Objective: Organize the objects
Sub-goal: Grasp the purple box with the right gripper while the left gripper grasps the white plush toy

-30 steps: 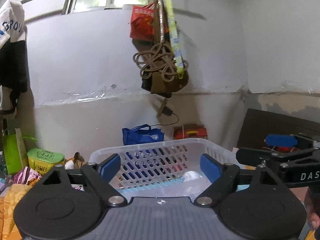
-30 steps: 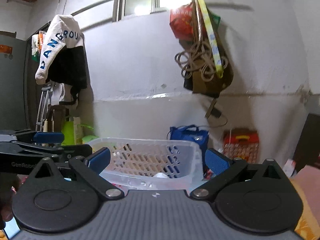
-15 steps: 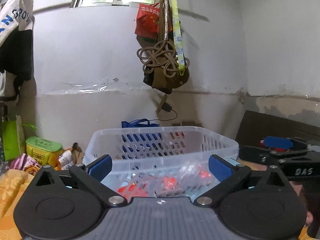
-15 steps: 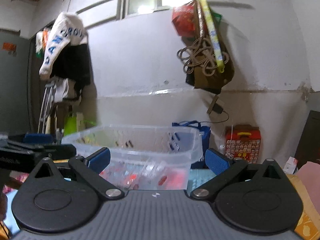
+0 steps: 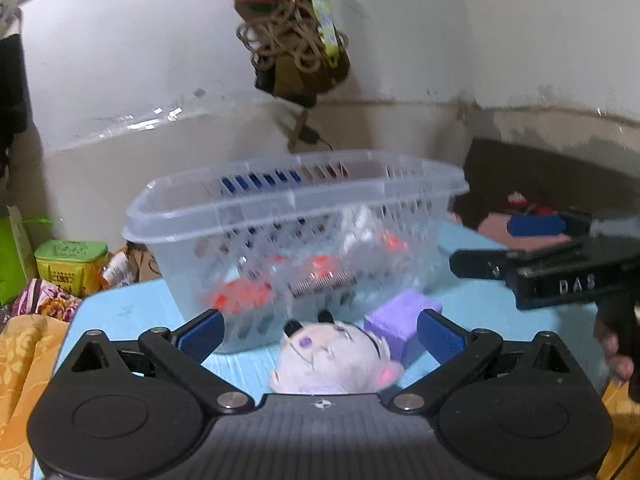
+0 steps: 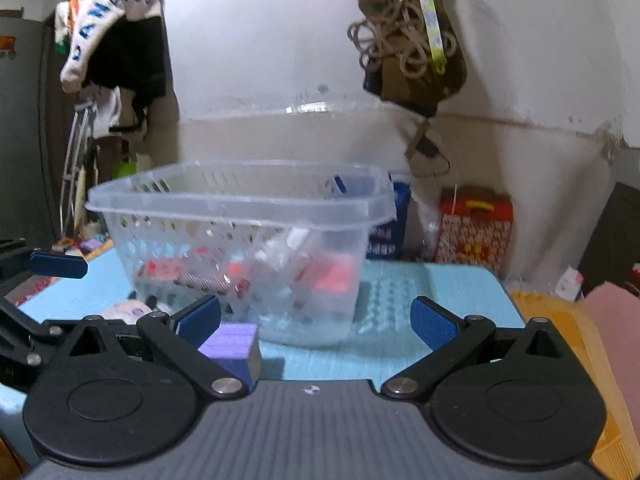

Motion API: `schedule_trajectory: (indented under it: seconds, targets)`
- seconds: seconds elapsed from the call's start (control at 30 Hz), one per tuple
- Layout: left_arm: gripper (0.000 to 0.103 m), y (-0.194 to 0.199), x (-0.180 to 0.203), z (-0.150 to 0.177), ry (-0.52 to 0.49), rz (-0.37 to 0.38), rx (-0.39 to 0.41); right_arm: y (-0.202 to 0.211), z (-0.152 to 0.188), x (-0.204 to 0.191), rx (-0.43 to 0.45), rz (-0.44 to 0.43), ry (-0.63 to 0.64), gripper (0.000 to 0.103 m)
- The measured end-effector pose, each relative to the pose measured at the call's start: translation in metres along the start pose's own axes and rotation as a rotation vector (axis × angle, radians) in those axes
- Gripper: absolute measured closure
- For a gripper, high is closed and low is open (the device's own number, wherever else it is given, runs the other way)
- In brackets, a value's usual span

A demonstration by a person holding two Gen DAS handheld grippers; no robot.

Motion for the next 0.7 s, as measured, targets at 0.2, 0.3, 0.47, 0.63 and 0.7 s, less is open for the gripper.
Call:
schedule_trajectory:
  seconds: [0.2, 0.3, 0.47, 0.63, 0.7]
  targets:
    - [0.000, -0.018, -0.001, 0.008, 0.002, -0.009, -0.080, -0.012, 0.008, 0.007, -0.095, -0.002, -0.050, 0.000]
    - [0.000, -0.024, -0.003, 0.011, 0.007, -0.038, -0.100, -0.013, 0.010, 0.009, -0.116, -0.005, -0.064, 0.000]
    - [0.004, -0.034, -0.001, 0.018, -0.014, -0.042, -0.139, -0.016, 0.011, 0.008, -0.138, -0.022, -0.079, 0.000]
    - [0.031, -0.038, 0.001, 0.021, -0.006, 0.031, -0.174, -0.019, 0.011, 0.002, -0.157, -0.032, -0.074, 0.000]
    - [0.032, -0.038, -0.002, 0.021, 0.006, 0.018, -0.175, -0.019, 0.010, -0.001, -0.160, -0.029, -0.063, 0.000]
Point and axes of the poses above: each gripper's, at about its wrist camera, not at the fingertips, and y roughly against the way its jaws point, x to its right, z to its underside, the point moved 9 cm from there along -y, roughly the way its jaws point, and after that the axes turned 11 degrees about -x, right-handed, at the moved point
